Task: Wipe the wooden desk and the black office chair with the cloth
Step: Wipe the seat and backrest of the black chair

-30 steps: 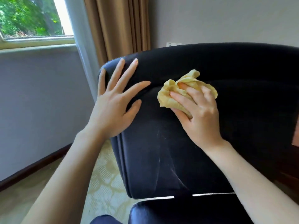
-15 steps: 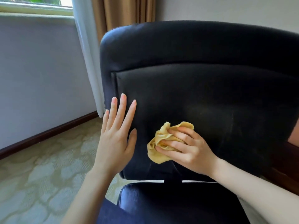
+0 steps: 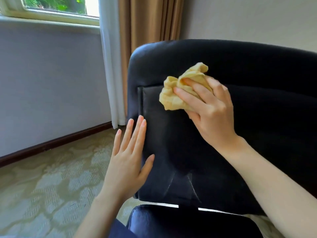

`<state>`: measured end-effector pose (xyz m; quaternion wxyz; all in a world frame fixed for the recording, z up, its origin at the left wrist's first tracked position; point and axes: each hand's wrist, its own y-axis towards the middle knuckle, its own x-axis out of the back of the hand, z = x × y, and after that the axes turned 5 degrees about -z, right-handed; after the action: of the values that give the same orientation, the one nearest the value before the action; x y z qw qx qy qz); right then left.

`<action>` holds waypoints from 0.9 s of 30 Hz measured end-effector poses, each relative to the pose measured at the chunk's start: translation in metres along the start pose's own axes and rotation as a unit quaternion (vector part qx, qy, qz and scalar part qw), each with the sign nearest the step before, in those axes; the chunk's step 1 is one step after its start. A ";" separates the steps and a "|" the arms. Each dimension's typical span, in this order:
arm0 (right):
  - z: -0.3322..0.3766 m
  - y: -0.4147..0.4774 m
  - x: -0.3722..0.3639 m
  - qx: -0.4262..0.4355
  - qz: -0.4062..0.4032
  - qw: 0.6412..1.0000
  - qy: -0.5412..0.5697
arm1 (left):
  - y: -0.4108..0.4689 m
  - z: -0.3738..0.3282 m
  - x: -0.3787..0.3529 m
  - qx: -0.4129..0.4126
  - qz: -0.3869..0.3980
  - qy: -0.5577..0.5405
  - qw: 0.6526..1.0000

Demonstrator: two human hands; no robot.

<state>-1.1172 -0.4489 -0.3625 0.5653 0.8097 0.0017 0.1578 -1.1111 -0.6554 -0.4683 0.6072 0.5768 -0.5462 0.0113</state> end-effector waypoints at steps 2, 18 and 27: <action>0.013 0.022 -0.011 -0.007 0.008 1.000 -0.010 | -0.005 0.003 -0.001 0.001 -0.004 -0.002 1.000; 0.089 -0.035 -0.032 0.137 0.094 0.985 0.055 | -0.027 0.027 0.016 0.076 -0.145 0.024 0.986; 0.071 -0.099 0.000 0.152 0.107 0.974 0.127 | -0.024 0.015 0.010 0.053 -0.070 -0.012 0.996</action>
<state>-1.0811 -0.4784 -0.4752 0.4105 0.8551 0.0111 0.3165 -1.1018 -0.6803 -0.4818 0.5687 0.6448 -0.5106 -0.0090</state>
